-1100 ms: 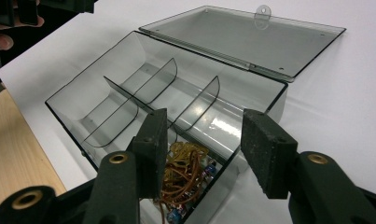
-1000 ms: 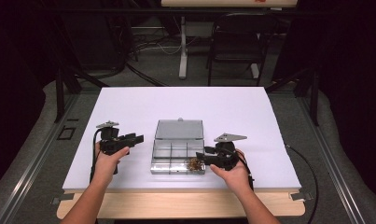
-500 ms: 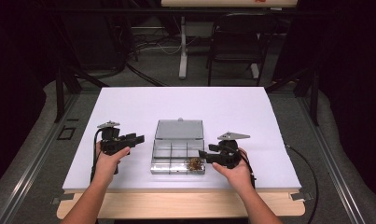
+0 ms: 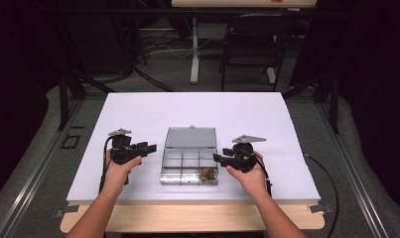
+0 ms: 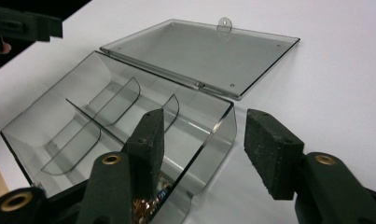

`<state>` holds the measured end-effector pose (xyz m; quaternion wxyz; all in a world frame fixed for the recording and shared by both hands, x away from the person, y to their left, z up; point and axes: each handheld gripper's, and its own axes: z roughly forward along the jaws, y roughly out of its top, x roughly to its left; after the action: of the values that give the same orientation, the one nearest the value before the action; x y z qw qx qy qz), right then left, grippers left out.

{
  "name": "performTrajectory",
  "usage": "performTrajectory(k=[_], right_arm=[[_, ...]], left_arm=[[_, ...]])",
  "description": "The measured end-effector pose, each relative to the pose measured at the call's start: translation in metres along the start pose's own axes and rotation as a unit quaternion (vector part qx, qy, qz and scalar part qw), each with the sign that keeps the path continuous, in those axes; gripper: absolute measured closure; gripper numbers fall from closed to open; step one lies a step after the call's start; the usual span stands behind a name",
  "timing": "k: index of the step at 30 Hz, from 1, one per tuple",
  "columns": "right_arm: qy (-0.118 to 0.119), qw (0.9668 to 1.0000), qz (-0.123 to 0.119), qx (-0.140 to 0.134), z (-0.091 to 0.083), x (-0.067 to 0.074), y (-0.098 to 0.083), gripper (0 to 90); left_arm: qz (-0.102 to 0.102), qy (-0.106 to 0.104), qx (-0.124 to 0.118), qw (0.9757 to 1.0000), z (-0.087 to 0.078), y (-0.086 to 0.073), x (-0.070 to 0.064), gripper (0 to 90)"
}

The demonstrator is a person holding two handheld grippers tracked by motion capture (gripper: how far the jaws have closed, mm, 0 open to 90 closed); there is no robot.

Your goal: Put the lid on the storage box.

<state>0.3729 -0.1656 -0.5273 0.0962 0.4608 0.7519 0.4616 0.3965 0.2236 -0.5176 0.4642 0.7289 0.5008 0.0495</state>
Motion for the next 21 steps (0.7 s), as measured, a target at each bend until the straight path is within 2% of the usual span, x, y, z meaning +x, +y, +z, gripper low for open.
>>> performTrajectory(k=[2,4,7,9,13,17,18,21], right_arm=[[0.001,1.0,0.005,0.006,0.002,-0.002,0.003,49.3],[-0.009,0.9999,0.002,0.01,0.003,-0.004,0.007,49.1],[-0.002,0.9997,0.025,0.003,0.005,-0.009,0.014,45.9],[-0.002,0.9995,0.03,0.009,0.005,-0.012,0.019,43.9],[-0.003,0.9993,0.032,0.018,0.007,-0.017,0.027,40.5],[-0.001,0.9989,0.044,0.018,0.009,-0.022,0.032,40.3],[0.0,0.9988,0.047,0.013,0.01,-0.024,0.033,40.3],[-0.004,0.9984,0.053,0.018,0.011,-0.026,0.035,40.6]], left_arm=[[0.0,0.001,0.003,1.0,0.003,0.001,0.0,47.7],[0.003,0.002,0.008,1.0,0.005,0.002,-0.001,47.6],[0.008,0.0,0.009,0.9999,0.009,0.003,-0.002,47.9],[0.01,0.001,0.008,0.9999,0.012,0.005,-0.003,49.7],[0.036,0.009,0.02,0.9991,0.015,0.011,-0.007,52.1],[0.044,0.011,0.009,0.9989,0.019,0.018,-0.01,52.4],[0.048,0.014,0.01,0.9987,0.021,0.019,-0.01,52.4],[0.048,0.012,0.018,0.9986,0.026,0.022,-0.01,51.5]])
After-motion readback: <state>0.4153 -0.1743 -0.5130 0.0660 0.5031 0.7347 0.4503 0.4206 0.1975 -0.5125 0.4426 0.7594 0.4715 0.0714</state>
